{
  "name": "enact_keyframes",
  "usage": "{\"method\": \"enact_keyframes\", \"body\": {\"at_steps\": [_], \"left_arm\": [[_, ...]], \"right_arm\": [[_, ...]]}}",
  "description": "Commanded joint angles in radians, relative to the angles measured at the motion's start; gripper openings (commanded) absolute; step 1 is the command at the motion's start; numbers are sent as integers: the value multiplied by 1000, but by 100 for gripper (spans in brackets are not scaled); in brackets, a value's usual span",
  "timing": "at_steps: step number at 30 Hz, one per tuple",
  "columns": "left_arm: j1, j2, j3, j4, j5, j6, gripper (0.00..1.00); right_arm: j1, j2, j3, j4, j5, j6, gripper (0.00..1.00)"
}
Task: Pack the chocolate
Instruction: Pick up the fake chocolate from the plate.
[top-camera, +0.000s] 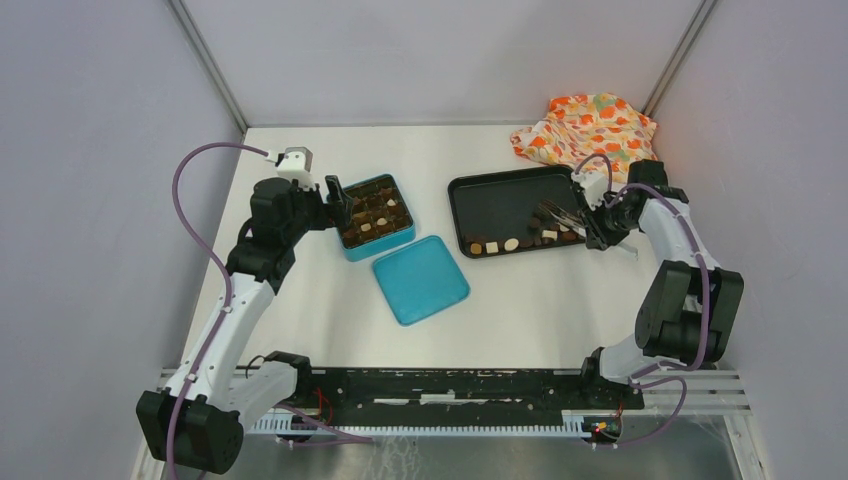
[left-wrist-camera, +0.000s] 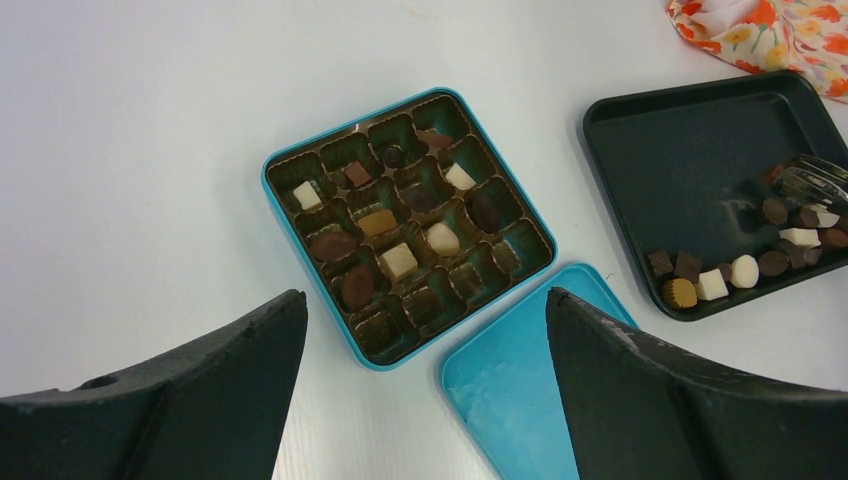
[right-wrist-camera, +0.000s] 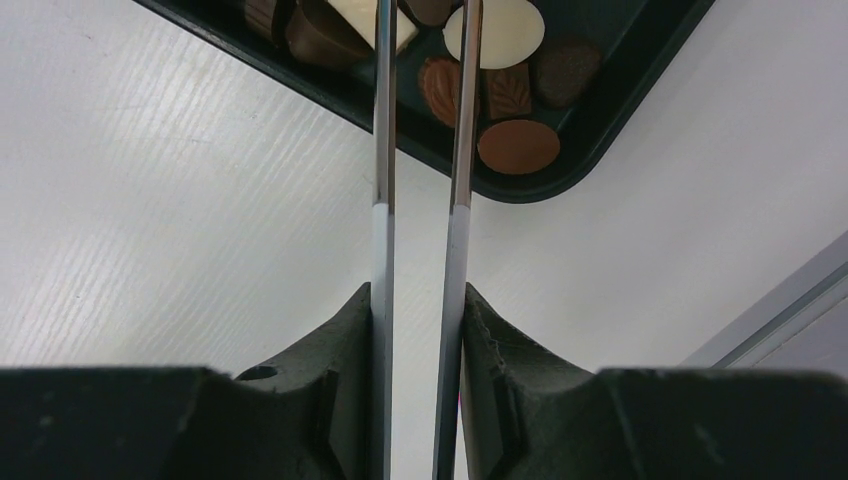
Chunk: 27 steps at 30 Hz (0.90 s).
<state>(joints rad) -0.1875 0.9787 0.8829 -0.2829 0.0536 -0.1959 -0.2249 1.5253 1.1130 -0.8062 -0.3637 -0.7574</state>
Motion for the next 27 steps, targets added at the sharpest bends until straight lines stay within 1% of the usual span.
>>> {"method": "enact_keyframes", "body": {"at_steps": [1, 4, 8, 10, 12, 17, 18, 21, 27], "left_arm": [[-5, -20, 11, 17, -11, 53, 94], [-4, -23, 10, 16, -11, 53, 94], [-5, -23, 11, 17, -11, 53, 94], [-4, -26, 10, 16, -12, 54, 94], [-4, -26, 10, 17, -14, 55, 94], [-5, -28, 8, 16, -24, 56, 94], [-5, -29, 8, 16, -27, 57, 94], [-4, -33, 7, 16, -33, 57, 94], [-3, -38, 4, 18, -40, 59, 94]], "right_arm": [[-5, -29, 63, 9, -63, -7, 9], [-4, -47, 90, 8, -123, -2, 9], [5, -65, 131, -2, -239, -7, 9], [21, -75, 143, -1, -302, -11, 9], [63, -79, 159, 2, -322, -8, 9], [217, -57, 231, 7, -292, -5, 9], [273, -47, 251, 7, -281, -2, 9], [377, -7, 316, -11, -247, -3, 9], [570, 99, 463, -71, -118, -35, 9]]}}
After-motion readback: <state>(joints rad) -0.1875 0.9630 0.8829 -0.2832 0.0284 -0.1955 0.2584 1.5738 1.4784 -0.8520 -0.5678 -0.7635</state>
